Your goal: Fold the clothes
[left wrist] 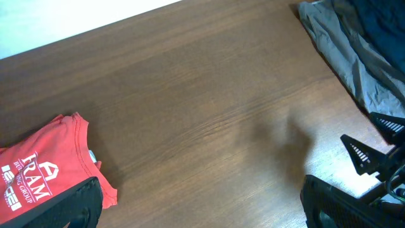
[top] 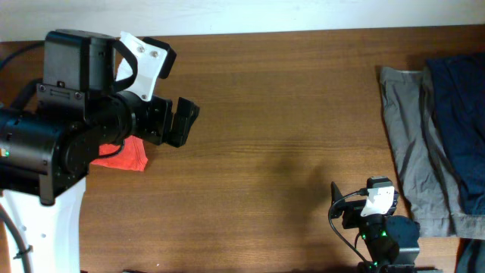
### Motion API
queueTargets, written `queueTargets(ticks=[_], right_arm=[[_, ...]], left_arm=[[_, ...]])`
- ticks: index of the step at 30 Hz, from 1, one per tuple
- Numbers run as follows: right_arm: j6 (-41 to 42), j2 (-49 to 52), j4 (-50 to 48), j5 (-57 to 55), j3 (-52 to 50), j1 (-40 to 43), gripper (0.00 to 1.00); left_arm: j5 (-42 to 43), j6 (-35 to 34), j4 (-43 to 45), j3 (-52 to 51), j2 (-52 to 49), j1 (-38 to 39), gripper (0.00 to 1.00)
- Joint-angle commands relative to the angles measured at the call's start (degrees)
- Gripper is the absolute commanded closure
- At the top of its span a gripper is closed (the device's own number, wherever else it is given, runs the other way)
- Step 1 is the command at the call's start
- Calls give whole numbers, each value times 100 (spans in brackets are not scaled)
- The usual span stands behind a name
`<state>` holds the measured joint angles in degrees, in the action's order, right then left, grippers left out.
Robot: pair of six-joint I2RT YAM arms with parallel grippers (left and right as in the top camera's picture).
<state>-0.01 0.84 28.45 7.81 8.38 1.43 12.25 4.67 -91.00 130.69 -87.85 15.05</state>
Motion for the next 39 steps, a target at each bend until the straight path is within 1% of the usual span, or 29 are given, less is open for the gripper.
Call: queueTargets(ticks=[1,18,21,22,26,28,31,33,36,37,39], right_arm=[[52,-66,-20,55,-46,-31,1],[52,-66,-20,55,-46,-31,1],[52,-66,-20,57,-46,-31,1],[52,-66,-20,57,-46,-31,1],[52,-66,-20,55,-46,-31,1],[52,-66,-20,57,-46,-31,1],[52,-66,-20,57,-46,-31,1],[52,-66,-20,55,-46,-31,1],[52,-66,-20,55,-46,-31,1],[52,-66,-20,55,-46,-31,1],[52,-66,-20,57,-46,-31,1]], left_arm=[[85,-79,7,0,7,28,1],[85,-79,7,0,7,28,1],[-17,15,-146,0,17,26,1],[-367,92,13,-4,72,13,1],[-726,101,901,-243,352,13,0],[-761,101,1333,-588,632,-20,1],[-754,96,2061,-1432,1161,-188,0],[-754,96,2806,-2551,1832,-461,1],[-732,98,3473,-3807,2564,-787,1],[-713,96,3897,-4603,3047,-973,1],[-717,98,4382,-5497,3585,-1156,0]])
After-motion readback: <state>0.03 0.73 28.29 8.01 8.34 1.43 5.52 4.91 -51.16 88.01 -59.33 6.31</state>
